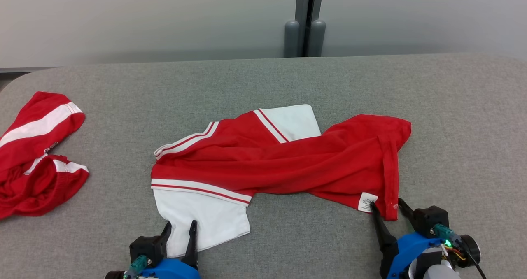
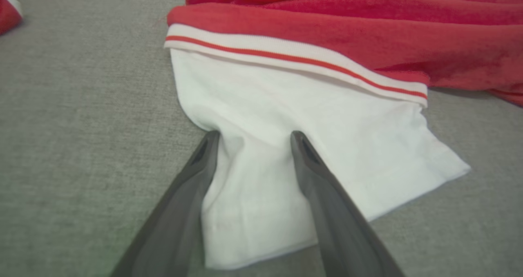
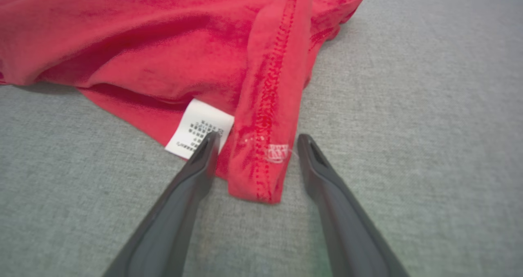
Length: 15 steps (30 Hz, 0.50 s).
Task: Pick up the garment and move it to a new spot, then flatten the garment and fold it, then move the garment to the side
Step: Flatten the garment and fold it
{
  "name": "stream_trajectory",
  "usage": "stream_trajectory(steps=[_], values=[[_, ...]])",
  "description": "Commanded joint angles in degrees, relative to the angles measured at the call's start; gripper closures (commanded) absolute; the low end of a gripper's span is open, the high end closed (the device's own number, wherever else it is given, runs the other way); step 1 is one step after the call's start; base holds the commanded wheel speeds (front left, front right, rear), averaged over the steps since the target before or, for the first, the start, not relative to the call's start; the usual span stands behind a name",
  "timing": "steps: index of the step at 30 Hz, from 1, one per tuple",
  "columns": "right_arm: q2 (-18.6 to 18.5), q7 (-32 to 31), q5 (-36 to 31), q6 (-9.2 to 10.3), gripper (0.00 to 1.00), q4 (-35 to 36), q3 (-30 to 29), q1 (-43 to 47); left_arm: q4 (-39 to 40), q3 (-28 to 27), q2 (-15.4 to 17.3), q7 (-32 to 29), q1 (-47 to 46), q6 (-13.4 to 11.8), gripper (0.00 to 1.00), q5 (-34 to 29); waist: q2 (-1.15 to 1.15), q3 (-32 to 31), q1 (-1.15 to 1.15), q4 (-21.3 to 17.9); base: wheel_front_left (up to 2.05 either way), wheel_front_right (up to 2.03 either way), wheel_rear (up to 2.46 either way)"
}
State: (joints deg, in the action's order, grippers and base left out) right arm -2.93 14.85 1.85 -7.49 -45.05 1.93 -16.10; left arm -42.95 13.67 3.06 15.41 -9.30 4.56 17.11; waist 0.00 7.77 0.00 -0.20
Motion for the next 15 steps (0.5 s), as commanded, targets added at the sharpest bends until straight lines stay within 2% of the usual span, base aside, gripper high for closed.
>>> stream_trajectory(steps=[1,2,12,13,14,15], values=[[0.0,0.2,-0.4,-0.01,0.0,-0.9,-0.1,-1.2,-1.8,0.9,-0.3,-0.5,-0.3,-0.3,0.81,0.2,0.0,0.1,0.0,0.1,0.0,0.0,0.0],[0.0,0.2,-0.6,-0.01,0.0,-1.2,-0.1,-1.4,-2.4,1.2,-0.3,-0.6,-0.4,-0.1,1.0,0.5,0.0,0.1,0.0,0.2,0.0,0.0,0.0],[0.0,0.3,-2.2,-0.01,0.0,0.1,-0.9,0.3,1.3,-0.1,-0.2,-0.3,-0.3,-1.0,1.0,-0.1,0.0,-0.3,0.0,0.9,0.0,0.0,0.0],[0.0,0.4,-2.3,-0.01,0.45,0.4,-1.0,0.6,1.8,-0.3,-0.2,-0.3,-0.3,-1.0,1.0,-0.3,0.0,-0.4,0.0,0.8,0.0,0.0,0.0],[-0.1,0.4,-3.2,-0.01,0.58,1.2,-1.0,0.8,2.2,-0.6,-0.2,-0.2,-0.1,-1.0,1.0,-0.5,0.0,-0.4,0.0,0.8,0.0,0.0,0.0],[-0.2,0.4,-3.7,-0.01,0.79,1.4,-1.1,1.1,2.5,-0.8,-0.2,-0.2,0.1,-0.9,1.0,-0.5,0.0,-0.5,0.0,0.8,0.0,0.0,0.0]])
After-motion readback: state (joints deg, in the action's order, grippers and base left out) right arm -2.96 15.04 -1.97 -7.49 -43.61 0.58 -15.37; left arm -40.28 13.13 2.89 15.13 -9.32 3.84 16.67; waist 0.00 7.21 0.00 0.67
